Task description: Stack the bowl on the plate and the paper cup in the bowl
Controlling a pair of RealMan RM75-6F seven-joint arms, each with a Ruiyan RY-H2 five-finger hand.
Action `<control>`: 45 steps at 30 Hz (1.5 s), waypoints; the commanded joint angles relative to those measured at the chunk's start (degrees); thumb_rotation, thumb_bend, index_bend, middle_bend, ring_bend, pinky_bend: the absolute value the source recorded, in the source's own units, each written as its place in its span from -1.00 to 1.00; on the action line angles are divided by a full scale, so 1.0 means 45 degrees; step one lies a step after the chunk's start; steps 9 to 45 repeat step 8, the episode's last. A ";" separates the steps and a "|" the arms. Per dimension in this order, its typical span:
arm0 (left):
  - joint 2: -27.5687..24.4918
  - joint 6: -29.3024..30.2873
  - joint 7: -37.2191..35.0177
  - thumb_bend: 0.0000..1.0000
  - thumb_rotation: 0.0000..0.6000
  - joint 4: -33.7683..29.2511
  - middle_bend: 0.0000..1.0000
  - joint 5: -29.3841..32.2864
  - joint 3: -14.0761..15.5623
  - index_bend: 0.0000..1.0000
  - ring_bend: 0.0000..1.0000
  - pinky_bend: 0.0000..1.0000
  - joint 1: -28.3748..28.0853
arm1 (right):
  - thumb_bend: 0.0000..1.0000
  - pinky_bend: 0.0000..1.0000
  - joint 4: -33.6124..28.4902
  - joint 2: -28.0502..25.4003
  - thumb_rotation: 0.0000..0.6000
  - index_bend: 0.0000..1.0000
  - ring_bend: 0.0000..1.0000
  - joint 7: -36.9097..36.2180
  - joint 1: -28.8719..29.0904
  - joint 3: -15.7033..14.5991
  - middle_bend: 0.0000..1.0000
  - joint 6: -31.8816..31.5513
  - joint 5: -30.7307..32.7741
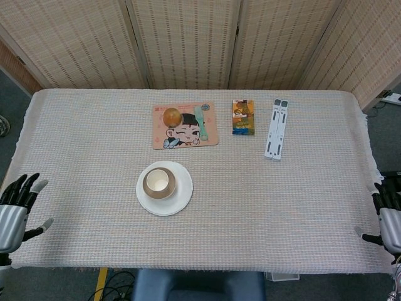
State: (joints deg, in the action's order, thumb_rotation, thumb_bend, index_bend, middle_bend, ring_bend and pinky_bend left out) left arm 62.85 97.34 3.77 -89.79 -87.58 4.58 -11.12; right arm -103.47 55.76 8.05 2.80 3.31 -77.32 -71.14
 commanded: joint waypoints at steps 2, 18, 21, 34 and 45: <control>0.0825 0.0997 -0.0890 -0.65 1.00 0.1869 -0.81 -0.0287 -0.0030 -0.68 -1.00 -0.68 0.0971 | -0.59 -1.00 -0.0515 0.0678 1.00 -1.00 -1.00 0.1206 -0.0104 0.0049 -1.00 -0.0572 0.0551; 0.0904 0.1182 -0.1310 -0.65 1.00 0.2434 -0.81 -0.0665 -0.0165 -0.66 -1.00 -0.68 0.1282 | -0.59 -1.00 -0.0635 0.1013 1.00 -1.00 -1.00 0.1896 -0.0098 0.0016 -1.00 -0.0773 0.0650; 0.0904 0.1182 -0.1310 -0.65 1.00 0.2434 -0.81 -0.0665 -0.0165 -0.66 -1.00 -0.68 0.1282 | -0.59 -1.00 -0.0635 0.1013 1.00 -1.00 -1.00 0.1896 -0.0098 0.0016 -1.00 -0.0773 0.0650; 0.0904 0.1182 -0.1310 -0.65 1.00 0.2434 -0.81 -0.0665 -0.0165 -0.66 -1.00 -0.68 0.1282 | -0.59 -1.00 -0.0635 0.1013 1.00 -1.00 -1.00 0.1896 -0.0098 0.0016 -1.00 -0.0773 0.0650; 0.0904 0.1182 -0.1310 -0.65 1.00 0.2434 -0.81 -0.0665 -0.0165 -0.66 -1.00 -0.68 0.1282 | -0.59 -1.00 -0.0635 0.1013 1.00 -1.00 -1.00 0.1896 -0.0098 0.0016 -1.00 -0.0773 0.0650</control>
